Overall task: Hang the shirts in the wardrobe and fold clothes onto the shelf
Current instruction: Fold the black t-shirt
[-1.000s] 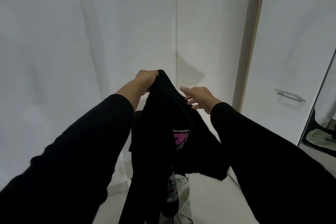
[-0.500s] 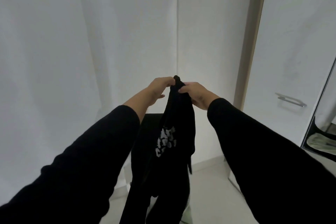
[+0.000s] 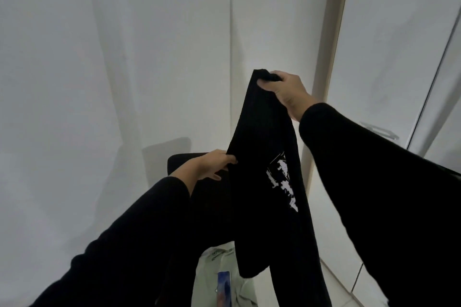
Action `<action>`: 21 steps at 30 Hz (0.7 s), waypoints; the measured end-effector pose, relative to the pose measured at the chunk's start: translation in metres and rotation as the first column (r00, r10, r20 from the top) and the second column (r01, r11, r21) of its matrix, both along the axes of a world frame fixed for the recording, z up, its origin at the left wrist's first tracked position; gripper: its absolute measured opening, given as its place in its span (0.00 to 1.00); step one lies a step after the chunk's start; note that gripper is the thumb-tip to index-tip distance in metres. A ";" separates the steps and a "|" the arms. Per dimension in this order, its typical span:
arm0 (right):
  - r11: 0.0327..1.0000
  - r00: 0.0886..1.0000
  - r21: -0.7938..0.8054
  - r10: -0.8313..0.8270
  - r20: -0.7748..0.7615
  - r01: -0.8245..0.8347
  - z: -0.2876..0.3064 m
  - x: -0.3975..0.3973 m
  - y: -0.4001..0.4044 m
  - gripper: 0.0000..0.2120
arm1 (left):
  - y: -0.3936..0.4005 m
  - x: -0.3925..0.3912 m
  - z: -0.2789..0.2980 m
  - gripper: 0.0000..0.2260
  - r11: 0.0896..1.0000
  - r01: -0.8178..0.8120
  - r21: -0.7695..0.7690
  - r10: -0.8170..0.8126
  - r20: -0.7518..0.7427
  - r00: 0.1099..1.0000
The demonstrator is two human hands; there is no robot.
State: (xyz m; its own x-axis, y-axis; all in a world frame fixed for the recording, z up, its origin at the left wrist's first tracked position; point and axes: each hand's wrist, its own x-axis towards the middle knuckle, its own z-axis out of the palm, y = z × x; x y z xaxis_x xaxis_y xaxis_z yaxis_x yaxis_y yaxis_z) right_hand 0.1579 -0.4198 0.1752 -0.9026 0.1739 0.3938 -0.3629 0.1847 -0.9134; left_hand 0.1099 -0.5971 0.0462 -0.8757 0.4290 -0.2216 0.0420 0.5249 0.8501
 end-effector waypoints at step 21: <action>0.545 0.611 0.630 -0.780 0.137 0.554 -0.044 0.022 0.040 0.10 | -0.042 -0.020 0.080 0.13 0.693 -0.521 -0.499 -0.230 -0.837 0.497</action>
State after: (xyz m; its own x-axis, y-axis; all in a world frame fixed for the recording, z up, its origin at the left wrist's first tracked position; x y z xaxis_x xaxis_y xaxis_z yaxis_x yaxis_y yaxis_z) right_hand 0.1795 -0.3802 0.1311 -0.6778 0.6768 0.2873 0.3969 0.6657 -0.6319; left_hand 0.0904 -0.6394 0.1260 -0.8123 0.3467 0.4690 0.3378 0.9352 -0.1063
